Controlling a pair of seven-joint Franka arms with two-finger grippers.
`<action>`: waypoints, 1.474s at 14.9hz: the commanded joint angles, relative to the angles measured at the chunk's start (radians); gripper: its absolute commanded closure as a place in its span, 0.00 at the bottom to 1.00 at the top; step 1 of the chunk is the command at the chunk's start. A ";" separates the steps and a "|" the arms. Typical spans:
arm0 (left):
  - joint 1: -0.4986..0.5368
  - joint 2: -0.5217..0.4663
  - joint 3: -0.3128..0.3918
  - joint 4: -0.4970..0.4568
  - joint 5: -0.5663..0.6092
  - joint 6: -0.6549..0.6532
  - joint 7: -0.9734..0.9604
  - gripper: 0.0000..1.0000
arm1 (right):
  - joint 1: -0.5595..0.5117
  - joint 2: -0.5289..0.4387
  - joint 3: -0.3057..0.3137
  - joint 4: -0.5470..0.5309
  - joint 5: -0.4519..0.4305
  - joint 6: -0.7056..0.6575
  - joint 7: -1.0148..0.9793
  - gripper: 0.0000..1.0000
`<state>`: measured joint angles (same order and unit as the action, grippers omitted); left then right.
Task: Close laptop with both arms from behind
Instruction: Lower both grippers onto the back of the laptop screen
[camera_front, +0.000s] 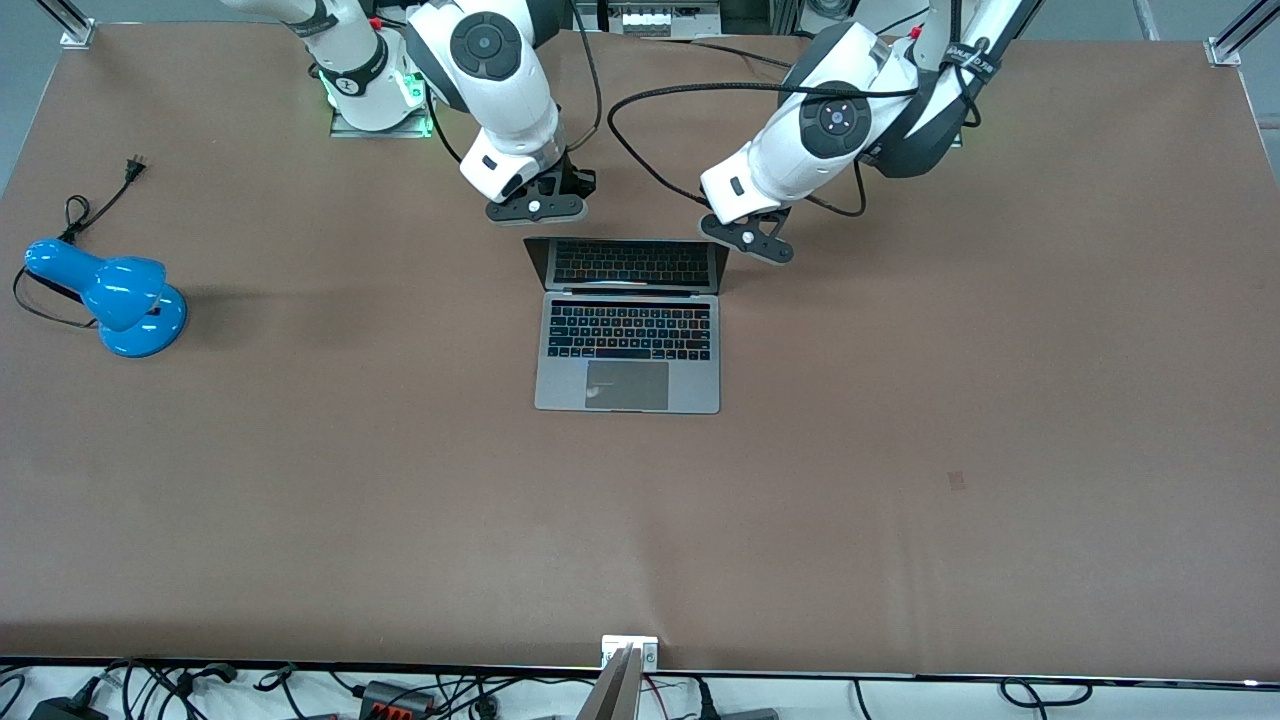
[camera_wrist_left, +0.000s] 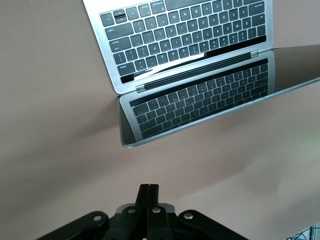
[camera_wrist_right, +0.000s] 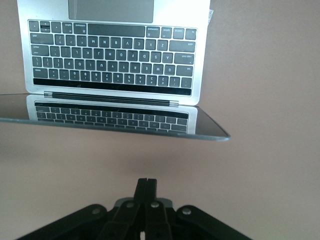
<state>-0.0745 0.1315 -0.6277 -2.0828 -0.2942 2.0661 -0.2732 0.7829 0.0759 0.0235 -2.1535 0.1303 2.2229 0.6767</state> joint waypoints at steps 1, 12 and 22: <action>-0.008 0.029 -0.003 -0.007 -0.003 0.061 -0.041 1.00 | 0.016 -0.008 -0.016 -0.009 0.003 0.018 0.015 1.00; -0.013 0.145 0.002 0.059 0.076 0.127 -0.179 1.00 | -0.034 0.022 -0.025 -0.008 -0.049 0.127 0.015 1.00; -0.008 0.230 0.014 0.133 0.130 0.131 -0.181 1.00 | -0.062 0.090 -0.025 0.001 -0.092 0.259 0.015 1.00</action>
<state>-0.0819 0.3233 -0.6152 -1.9914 -0.1967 2.1995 -0.4346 0.7398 0.1407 -0.0050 -2.1553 0.0606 2.4378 0.6767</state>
